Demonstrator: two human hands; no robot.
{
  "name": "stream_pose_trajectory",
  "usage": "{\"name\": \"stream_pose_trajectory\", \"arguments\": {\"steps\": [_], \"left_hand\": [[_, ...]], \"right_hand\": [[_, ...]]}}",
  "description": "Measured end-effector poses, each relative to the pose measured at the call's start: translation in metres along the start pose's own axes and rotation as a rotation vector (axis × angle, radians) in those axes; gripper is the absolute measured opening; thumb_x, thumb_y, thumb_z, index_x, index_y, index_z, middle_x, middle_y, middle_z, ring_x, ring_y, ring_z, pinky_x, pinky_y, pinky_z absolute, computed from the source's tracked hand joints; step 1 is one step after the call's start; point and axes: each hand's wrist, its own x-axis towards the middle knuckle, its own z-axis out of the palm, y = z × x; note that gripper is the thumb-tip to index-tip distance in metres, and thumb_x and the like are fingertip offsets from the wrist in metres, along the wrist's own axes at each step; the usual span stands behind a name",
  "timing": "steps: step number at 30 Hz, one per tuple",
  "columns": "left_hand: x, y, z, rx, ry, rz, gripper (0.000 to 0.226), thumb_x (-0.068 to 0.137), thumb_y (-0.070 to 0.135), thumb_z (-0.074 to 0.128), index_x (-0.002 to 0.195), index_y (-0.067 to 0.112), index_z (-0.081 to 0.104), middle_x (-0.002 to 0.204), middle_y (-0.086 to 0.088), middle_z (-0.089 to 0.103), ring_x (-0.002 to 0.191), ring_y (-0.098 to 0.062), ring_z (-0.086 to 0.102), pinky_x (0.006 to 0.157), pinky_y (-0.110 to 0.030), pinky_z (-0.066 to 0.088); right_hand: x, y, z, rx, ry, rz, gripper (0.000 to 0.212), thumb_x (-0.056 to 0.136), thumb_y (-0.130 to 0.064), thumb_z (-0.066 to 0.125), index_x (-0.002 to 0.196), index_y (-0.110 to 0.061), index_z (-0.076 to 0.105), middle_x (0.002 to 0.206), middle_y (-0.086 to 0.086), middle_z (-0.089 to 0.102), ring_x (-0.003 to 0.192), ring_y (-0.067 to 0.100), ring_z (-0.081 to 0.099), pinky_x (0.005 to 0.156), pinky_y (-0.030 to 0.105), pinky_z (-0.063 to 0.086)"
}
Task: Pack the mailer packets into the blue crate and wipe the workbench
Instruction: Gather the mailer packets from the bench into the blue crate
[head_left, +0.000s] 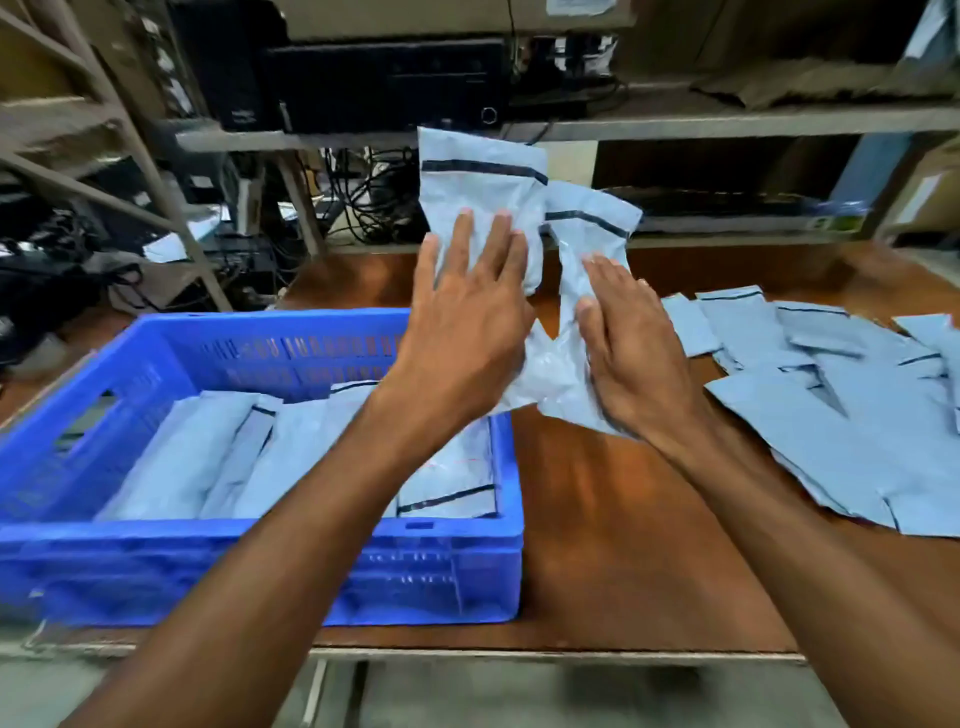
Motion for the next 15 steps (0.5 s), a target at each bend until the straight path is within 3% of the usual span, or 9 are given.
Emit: {"name": "stream_pose_trajectory", "arguments": {"steps": [5,8,12,15], "left_hand": [[-0.063,-0.170,0.004,0.078,-0.245,-0.113,0.060,0.101,0.021,0.035,0.155,0.011,0.013,0.165,-0.007,0.005,0.151,-0.035,0.002,0.119,-0.052,0.013],[-0.102,-0.242,0.032,0.131,-0.432,-0.191,0.061,0.102,0.024,0.033,0.156,0.011,0.009,0.165,-0.008,0.004,0.150,-0.036,0.005,0.117,-0.050,0.019],[-0.133,-0.297,0.071,0.163,-0.586,-0.199,0.060,0.103,0.029,0.029,0.155,0.010,0.006,0.165,-0.008,0.003,0.150,-0.036,0.005,0.117,-0.050,0.020],[-0.135,-0.314,0.087,0.075,-0.772,-0.160,0.060,0.106,0.029,0.024,0.156,0.007,-0.001,0.164,-0.012,-0.010,0.150,-0.035,-0.007,0.119,-0.049,0.006]], "right_hand": [[0.020,-0.117,0.088,0.028,-0.270,-0.165,0.063,0.097,-0.039,0.017,0.144,-0.005,0.042,0.149,0.013,0.044,0.139,0.025,0.039,0.116,0.040,0.024],[0.019,-0.171,0.153,-0.032,-0.411,-0.265,0.054,0.099,-0.033,0.020,0.134,-0.004,0.049,0.138,0.017,0.054,0.128,0.030,0.049,0.109,0.045,0.032],[0.025,-0.224,0.209,-0.183,-0.525,-0.330,0.034,0.101,-0.023,0.035,0.122,-0.008,0.056,0.125,0.015,0.057,0.120,0.033,0.051,0.108,0.049,0.031],[0.026,-0.244,0.235,-0.360,-0.660,-0.320,0.038,0.100,-0.027,0.034,0.124,-0.010,0.058,0.130,0.020,0.053,0.121,0.037,0.047,0.106,0.051,0.030]]}}
